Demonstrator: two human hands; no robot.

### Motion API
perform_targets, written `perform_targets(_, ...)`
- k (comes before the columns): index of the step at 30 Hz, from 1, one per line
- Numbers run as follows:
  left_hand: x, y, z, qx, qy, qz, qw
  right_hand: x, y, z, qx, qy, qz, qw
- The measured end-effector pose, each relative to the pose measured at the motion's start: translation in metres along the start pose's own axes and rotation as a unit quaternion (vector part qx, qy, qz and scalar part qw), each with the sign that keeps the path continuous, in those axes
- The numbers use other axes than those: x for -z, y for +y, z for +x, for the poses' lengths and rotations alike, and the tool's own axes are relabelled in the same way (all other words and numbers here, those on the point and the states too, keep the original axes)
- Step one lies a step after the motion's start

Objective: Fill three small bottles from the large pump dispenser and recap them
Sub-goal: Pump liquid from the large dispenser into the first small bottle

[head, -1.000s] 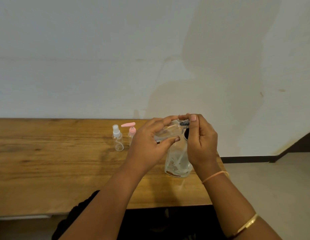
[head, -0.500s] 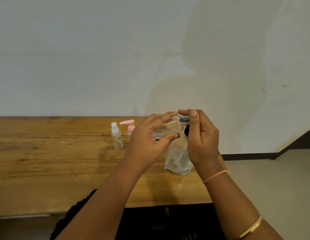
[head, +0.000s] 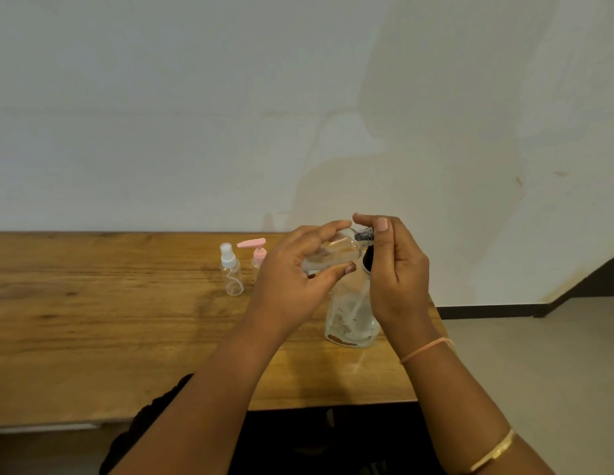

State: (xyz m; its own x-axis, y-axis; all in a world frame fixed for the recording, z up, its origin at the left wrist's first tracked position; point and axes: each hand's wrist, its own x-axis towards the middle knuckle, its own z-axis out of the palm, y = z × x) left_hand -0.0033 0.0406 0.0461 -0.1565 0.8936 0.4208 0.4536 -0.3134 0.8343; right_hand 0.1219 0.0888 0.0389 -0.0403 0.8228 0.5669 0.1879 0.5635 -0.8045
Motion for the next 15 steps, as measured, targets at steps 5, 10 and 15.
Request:
perform_targets(5, -0.002, -0.004, -0.001, 0.013, 0.000, -0.007, 1.000, -0.002, 0.006, -0.001, -0.001, -0.007, -0.016, 1.000)
perform_targets(10, -0.001, 0.000, 0.001, -0.005, 0.007, -0.002, 1.000, -0.001, -0.003, 0.003, 0.011, 0.007, -0.003, 1.000)
perform_targets(15, 0.000, 0.000, 0.001, -0.003, 0.005, -0.002, 1.000, 0.000, -0.004, 0.002, 0.016, 0.006, -0.004, 1.000)
